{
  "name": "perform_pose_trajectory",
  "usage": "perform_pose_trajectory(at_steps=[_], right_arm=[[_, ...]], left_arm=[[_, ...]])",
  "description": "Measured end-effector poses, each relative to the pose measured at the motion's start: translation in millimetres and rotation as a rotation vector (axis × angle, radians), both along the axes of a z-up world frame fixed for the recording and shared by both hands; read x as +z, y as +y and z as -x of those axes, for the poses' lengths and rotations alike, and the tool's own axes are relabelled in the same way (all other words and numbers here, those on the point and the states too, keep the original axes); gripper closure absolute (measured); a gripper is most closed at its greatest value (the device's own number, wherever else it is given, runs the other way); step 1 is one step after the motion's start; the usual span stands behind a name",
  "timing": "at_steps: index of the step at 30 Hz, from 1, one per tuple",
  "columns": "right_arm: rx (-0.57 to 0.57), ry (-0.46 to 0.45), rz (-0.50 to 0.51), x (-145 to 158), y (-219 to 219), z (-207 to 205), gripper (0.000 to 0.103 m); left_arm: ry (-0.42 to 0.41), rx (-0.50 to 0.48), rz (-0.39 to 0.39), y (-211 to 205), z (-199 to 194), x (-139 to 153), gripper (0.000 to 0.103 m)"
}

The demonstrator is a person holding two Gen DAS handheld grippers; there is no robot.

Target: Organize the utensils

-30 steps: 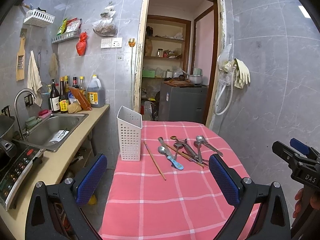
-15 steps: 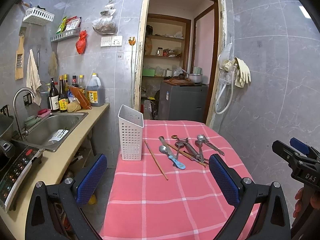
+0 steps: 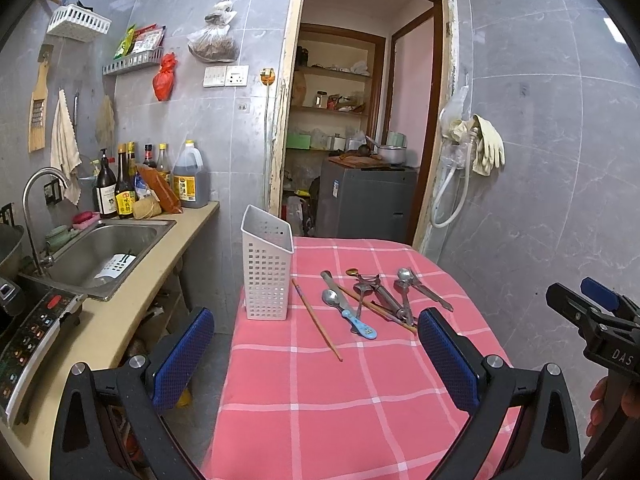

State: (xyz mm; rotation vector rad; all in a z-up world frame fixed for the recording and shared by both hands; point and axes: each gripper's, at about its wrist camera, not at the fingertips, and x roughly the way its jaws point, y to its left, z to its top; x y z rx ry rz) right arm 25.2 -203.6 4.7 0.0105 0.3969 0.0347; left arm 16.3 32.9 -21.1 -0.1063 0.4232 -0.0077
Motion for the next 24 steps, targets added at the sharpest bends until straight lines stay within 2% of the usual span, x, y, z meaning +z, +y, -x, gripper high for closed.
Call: perform_pose_trajectory(at_steps=[15, 24], right_arm=[[-0.001, 0.003, 0.0, 1.4, 4.1, -5.1, 0.001], [0.006, -0.018, 0.007, 16.4, 2.7, -34.3, 0.001]], left_arm=[[0.012, -0.015, -0.002, 5.7, -10.9, 0.7, 0.0], [-0.005, 0.0, 0.016, -2.6, -43.9, 12.2, 0.001]])
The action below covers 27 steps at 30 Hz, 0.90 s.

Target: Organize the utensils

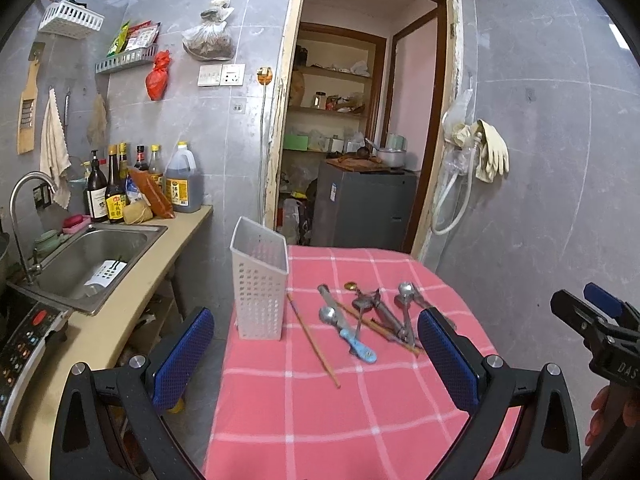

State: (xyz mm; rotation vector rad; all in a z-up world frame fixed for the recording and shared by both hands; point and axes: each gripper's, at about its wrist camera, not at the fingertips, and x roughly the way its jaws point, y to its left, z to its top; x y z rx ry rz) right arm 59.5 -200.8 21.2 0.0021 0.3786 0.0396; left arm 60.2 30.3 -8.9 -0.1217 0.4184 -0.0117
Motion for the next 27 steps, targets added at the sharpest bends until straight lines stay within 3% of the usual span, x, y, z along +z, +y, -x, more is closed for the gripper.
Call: perform_pose_trajectory(at_steps=[14, 27], right_arm=[[0.065, 0.0, 0.018, -4.9, -37.0, -108.6, 0.001], [0.124, 0.035, 0.013, -41.8, -69.7, -221.8, 0.001]], left_arm=[[0.066, 0.041, 0.013, -29.8, -91.0, -23.3, 0.001], [0.084, 0.082, 0.008, -60.8, -178.4, -49.5, 0.001]])
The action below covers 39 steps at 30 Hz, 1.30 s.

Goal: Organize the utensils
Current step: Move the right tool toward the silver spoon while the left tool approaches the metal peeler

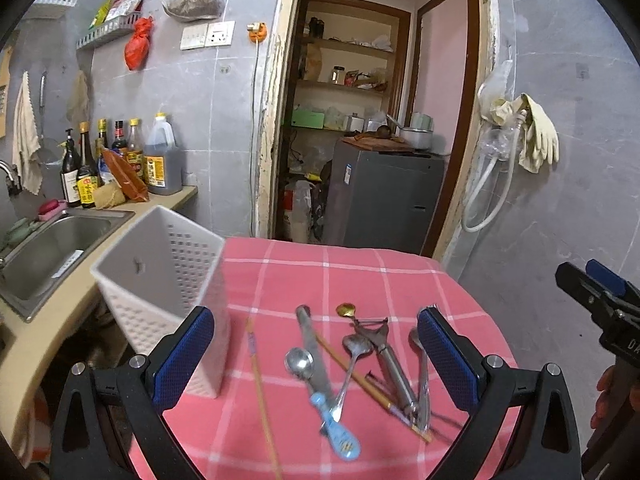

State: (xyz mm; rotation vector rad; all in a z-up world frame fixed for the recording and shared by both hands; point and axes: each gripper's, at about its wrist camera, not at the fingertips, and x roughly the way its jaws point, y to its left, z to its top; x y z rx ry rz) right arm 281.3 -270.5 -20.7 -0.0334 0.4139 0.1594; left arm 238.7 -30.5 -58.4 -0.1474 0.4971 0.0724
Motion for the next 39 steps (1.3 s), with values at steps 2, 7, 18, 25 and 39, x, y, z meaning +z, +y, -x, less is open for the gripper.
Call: perform_pose_trajectory(at_steps=[2, 7, 18, 25, 39], right_arm=[[0.004, 0.01, -0.003, -9.9, -4.6, -13.3, 0.001], [0.016, 0.04, -0.009, -33.4, -14.0, -46.0, 0.001], [0.087, 0.164, -0.096, -97.8, -30.8, -107.2, 0.001], [0.139, 0.294, -0.125, -130.0, -32.9, -137.8, 0.041], [0.285, 0.529, -0.12, -178.9, -15.7, -184.2, 0.074]], left_arm=[[0.006, -0.002, -0.005, -6.4, -13.4, -6.5, 0.001], [0.035, -0.008, -0.005, -18.2, -43.8, -23.2, 0.001], [0.115, -0.026, 0.055, -34.4, -91.6, -69.8, 0.004], [0.184, -0.116, 0.116, -46.2, -104.4, -89.6, 0.036], [0.437, -0.19, 0.186, -62.8, -142.4, -114.7, 0.08]])
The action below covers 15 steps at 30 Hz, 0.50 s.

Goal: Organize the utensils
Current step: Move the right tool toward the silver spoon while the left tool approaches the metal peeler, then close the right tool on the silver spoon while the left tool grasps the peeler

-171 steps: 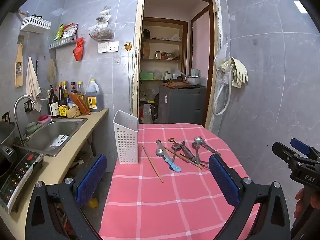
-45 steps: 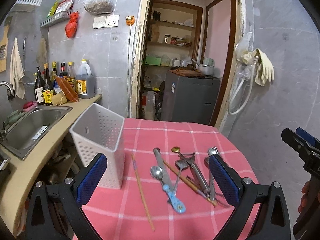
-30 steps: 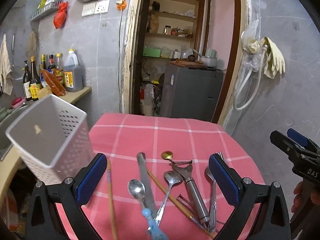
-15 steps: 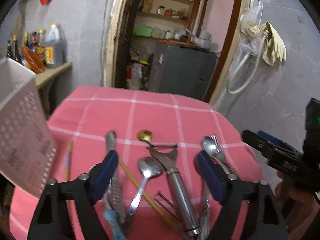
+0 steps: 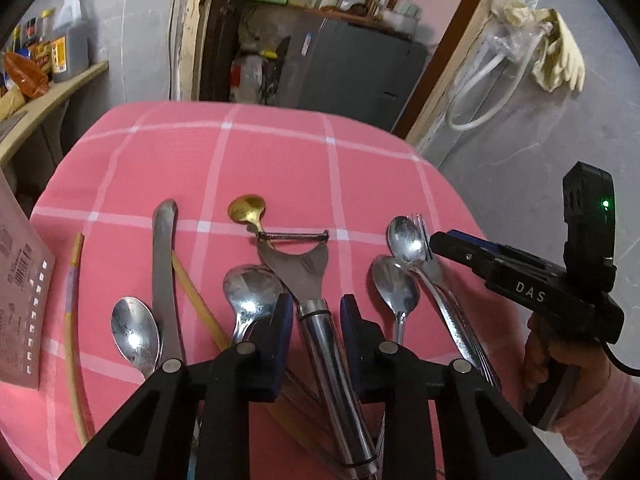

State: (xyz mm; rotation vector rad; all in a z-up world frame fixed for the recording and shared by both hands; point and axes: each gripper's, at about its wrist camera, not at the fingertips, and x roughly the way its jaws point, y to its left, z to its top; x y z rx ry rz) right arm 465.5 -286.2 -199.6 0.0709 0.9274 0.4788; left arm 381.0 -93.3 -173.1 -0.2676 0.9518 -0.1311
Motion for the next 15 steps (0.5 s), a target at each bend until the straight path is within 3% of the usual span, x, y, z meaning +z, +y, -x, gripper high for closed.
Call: perform_pose_trajectory(at_steps=[8, 13, 15], right_arm=[[0.14, 0.057, -0.002, -9.6, 14.8, -26.5, 0.073], [0.18, 0.118, -0.092, -11.9, 10.2, -36.4, 0.073], [0.197, 0.14, -0.12, -14.7, 9.6, -34.3, 0.078]], left_arm=[[0.126, 0.001, 0.078, 5.7, -6.9, -12.9, 0.08], [0.178, 0.009, 0.144, 10.5, -12.3, -21.7, 0.08], [0.183, 0.007, 0.157, 11.5, -12.8, -23.2, 0.08]])
